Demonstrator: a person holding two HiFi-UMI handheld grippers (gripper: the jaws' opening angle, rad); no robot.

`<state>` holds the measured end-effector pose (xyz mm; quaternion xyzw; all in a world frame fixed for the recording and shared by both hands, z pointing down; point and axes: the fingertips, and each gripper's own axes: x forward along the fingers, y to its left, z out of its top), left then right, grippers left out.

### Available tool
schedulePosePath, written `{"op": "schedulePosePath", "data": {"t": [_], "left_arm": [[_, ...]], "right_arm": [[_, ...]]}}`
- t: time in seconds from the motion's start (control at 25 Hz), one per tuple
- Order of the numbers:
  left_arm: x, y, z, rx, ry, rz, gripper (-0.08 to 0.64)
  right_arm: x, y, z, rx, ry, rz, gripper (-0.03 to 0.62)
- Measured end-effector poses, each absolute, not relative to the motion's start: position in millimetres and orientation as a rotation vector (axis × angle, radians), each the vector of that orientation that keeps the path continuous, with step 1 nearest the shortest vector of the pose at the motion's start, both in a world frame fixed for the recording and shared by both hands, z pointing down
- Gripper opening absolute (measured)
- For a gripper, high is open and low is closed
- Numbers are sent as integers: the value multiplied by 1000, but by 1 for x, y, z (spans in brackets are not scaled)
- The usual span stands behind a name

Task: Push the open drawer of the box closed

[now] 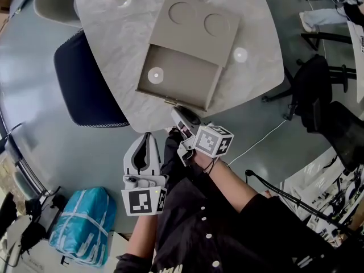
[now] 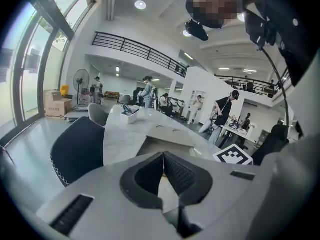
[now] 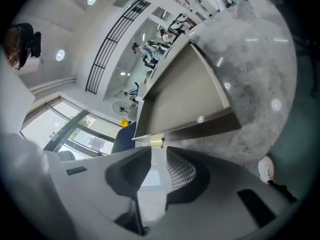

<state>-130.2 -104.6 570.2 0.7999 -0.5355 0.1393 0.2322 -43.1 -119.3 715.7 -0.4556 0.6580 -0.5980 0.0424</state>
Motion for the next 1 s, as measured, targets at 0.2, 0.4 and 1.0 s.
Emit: {"op": "schedulePosePath", "data": {"t": [0.2,0.4,1.0], "left_arm": [[-129,-106,572,2195,-1470,383,17],[-128,-107,571,2197,-1465,384,17],[-125,-114,567,2208,-1460,380,17]], "right_arm": [[-45,-122,717,-1391,1985,-1860,92],[-44,-127,721,-1426,1902,-1947,91],[-42,-137,716,-1379,1816,-1978,42]]}}
